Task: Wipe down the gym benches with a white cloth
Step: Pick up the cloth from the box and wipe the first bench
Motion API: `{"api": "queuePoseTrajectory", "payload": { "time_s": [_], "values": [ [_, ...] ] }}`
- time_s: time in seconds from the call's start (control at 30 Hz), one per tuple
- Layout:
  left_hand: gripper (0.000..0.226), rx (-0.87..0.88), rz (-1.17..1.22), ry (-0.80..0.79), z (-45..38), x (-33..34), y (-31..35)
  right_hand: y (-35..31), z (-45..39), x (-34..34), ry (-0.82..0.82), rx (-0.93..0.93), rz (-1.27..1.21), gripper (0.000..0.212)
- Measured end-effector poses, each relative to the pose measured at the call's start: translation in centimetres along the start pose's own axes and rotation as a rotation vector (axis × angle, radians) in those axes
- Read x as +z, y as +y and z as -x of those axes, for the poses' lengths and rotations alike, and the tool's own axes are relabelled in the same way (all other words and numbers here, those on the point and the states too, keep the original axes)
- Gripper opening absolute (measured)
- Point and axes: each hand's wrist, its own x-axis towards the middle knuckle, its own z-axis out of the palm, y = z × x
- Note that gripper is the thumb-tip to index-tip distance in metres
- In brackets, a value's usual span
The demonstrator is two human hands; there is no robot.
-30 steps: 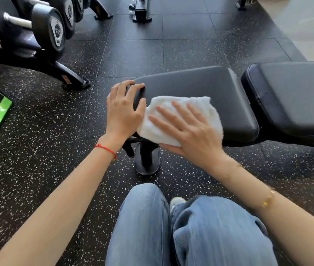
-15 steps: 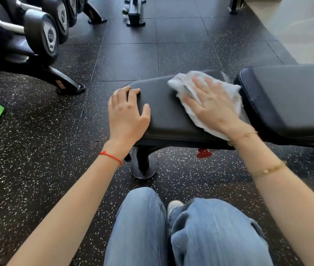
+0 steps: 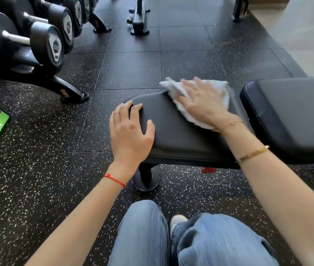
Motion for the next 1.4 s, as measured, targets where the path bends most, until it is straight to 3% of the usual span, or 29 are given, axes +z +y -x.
{"api": "queuePoseTrajectory", "payload": {
  "time_s": [0.17,0.33,0.43,0.63,0.8,0.93,1.07,1.17,1.27,1.4],
  "values": [
    [0.052,0.004,-0.001,-0.001,0.1,0.0,-0.2,0.1,6.5,0.8,0.038,-0.224,-0.126,0.055],
    [0.052,-0.005,-0.009,0.004,0.1,0.1,-0.1,4.2,3.7,-0.5,0.033,-0.066,-0.078,0.054],
    [0.053,-0.021,-0.008,0.002,0.0,0.0,0.1,1.7,-0.5,-0.3,0.003,-0.028,-0.012,0.054],
    [0.054,-0.009,-0.012,-0.008,0.1,0.0,-0.1,-1.2,6.2,0.8,0.003,-0.273,-0.099,0.057],
    [0.052,-0.013,-0.010,-0.021,0.2,0.0,-0.1,4.8,6.0,-0.9,0.069,-0.078,-0.025,0.059],
    [0.050,-0.027,-0.009,-0.016,0.1,0.0,0.1,1.9,0.6,-0.7,0.033,0.023,0.025,0.055],
    [0.052,-0.012,-0.006,-0.011,0.0,0.0,0.0,-2.4,3.6,0.8,0.011,-0.168,-0.032,0.053],
    [0.054,-0.005,0.005,-0.018,0.1,0.0,-0.1,-1.1,8.8,0.7,0.023,-0.258,-0.112,0.057],
    [0.053,-0.007,0.008,-0.012,0.2,0.0,-0.1,3.0,9.0,-0.1,0.059,-0.137,-0.061,0.054],
    [0.049,-0.023,0.007,-0.016,0.2,0.0,0.1,4.0,2.6,-1.0,0.072,0.025,0.024,0.051]
  ]
}}
